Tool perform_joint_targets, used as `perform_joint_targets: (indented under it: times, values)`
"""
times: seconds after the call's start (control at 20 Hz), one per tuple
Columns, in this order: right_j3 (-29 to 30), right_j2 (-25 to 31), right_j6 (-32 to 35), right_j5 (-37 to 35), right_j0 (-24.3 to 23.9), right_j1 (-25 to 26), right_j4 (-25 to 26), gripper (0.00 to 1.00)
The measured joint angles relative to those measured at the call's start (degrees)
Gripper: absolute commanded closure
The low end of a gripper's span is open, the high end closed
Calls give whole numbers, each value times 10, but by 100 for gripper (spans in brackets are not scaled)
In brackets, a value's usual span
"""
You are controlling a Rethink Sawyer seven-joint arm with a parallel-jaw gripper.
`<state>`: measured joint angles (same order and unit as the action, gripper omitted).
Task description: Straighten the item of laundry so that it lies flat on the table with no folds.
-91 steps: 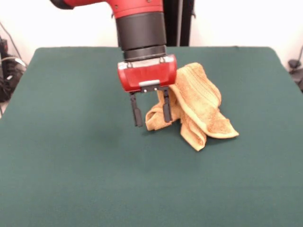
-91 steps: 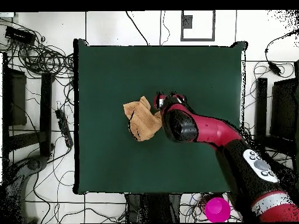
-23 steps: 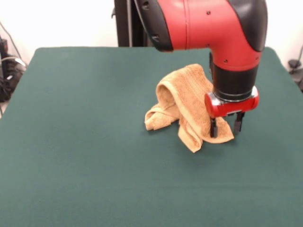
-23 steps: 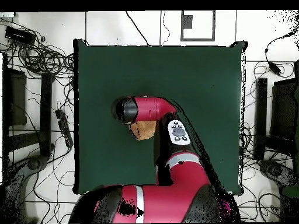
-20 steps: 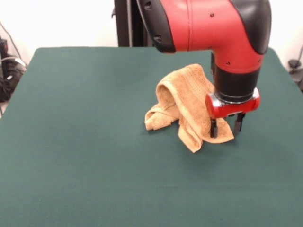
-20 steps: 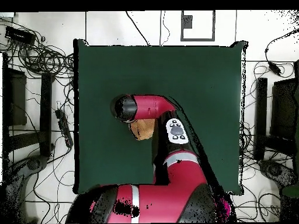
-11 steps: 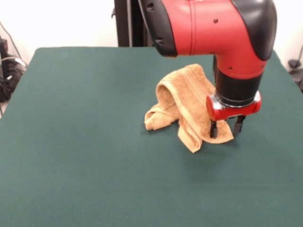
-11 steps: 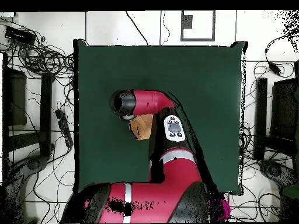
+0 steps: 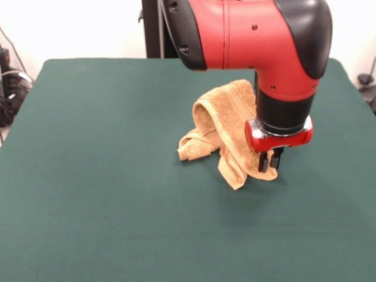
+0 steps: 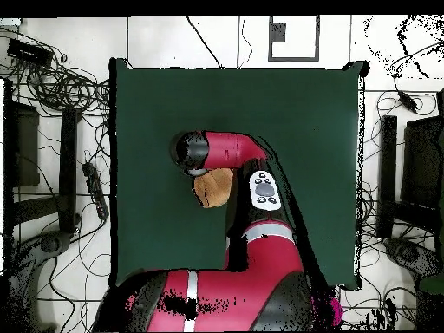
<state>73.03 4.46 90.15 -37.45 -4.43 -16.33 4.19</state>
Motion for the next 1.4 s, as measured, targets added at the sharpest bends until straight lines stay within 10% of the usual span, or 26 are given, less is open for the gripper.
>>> perform_joint_targets:
  times: [0.65, 1.4]
  values:
    - [-2, -5, 0, 0, -1, 0, -1, 100]
    - [183, 3, 0, 220, -142, -126, 39, 100]
